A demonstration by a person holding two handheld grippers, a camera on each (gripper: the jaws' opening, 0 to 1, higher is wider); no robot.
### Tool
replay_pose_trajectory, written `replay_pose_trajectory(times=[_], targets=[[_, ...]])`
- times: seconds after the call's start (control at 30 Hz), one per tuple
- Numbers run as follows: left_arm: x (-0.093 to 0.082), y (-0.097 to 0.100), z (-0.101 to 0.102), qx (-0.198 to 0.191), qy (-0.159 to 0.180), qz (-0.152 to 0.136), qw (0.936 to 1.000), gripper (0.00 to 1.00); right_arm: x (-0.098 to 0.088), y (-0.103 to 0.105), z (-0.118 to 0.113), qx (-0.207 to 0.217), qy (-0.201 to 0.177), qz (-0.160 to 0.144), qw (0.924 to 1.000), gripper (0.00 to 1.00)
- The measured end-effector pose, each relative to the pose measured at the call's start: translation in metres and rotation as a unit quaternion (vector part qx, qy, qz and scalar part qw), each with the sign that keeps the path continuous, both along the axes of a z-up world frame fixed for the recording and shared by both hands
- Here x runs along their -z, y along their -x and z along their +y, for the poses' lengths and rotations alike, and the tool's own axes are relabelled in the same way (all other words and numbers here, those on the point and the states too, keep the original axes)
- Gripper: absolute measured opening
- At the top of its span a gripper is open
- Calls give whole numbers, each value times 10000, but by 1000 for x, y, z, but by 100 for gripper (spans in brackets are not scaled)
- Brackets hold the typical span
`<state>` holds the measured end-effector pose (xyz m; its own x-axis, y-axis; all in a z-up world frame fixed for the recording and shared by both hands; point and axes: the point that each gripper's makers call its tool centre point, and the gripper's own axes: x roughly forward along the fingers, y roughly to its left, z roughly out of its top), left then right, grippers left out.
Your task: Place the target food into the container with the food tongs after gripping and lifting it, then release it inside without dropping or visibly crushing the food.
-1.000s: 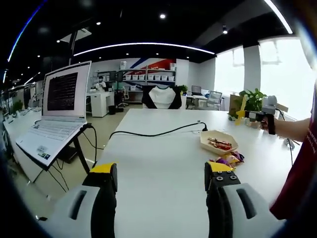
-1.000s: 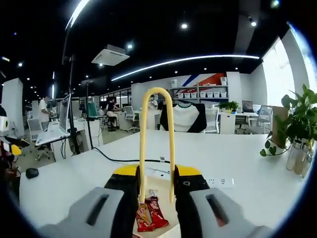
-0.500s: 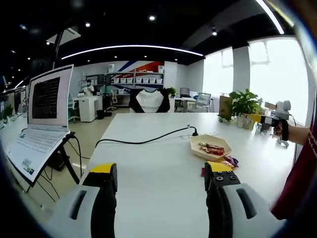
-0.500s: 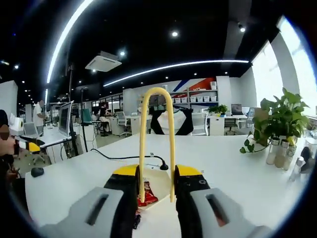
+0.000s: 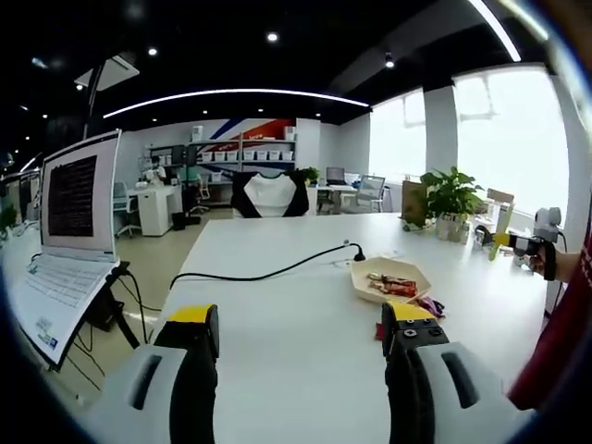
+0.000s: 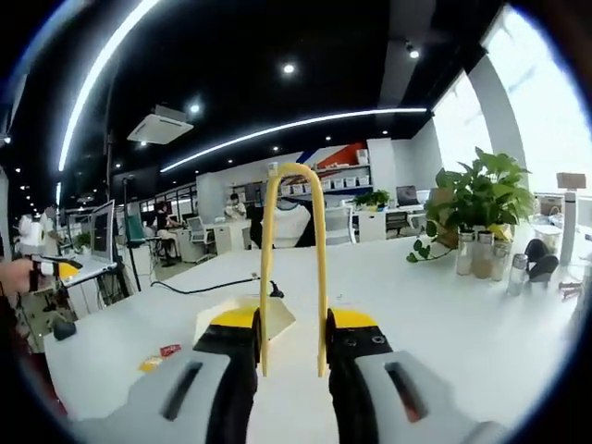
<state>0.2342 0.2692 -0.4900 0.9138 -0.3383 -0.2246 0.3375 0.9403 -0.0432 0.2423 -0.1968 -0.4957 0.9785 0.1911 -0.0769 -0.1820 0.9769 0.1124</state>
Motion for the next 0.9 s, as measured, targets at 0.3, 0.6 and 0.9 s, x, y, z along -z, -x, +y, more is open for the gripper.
replay_pose_trajectory(times=[0.3,0.6,0.9], targets=[[1,10,16,-161,-40,-12,9999,76,-18,-15,21,-285,-184,-154,9993,25],[6,29,39,-499,-8,19,9988,76,12,-28,124,-1299,-929,417,9863,24],[11,58,68,-914,-88,127,9957,76,59,-37,233,-2032,-628,1016,9718,25]])
